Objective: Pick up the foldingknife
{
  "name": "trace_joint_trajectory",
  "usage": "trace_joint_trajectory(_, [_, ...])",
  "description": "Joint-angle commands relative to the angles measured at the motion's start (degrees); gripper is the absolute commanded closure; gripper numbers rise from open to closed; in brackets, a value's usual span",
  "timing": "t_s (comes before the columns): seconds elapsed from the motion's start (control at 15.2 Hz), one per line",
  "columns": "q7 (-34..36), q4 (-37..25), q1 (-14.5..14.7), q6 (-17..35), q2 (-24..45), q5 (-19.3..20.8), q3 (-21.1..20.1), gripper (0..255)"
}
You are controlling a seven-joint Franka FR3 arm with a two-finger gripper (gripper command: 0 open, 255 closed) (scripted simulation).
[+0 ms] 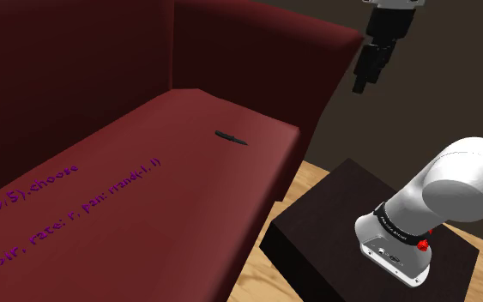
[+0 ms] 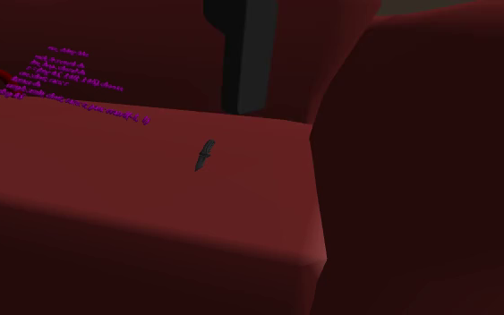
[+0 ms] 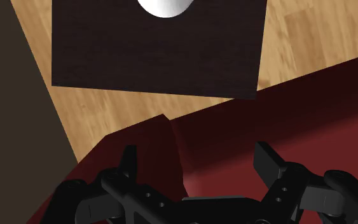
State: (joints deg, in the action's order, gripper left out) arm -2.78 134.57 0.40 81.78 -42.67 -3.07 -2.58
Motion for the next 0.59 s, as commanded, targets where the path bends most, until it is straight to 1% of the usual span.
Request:
trace_joint_trajectory(0.0, [0.0,0.0,0.0,0.0,0.0,0.0,0.0,0])
trace_joint_trajectory(0.53, [4.44,2.89,3.32,14.62,6.67,-6.37,-6.09,0])
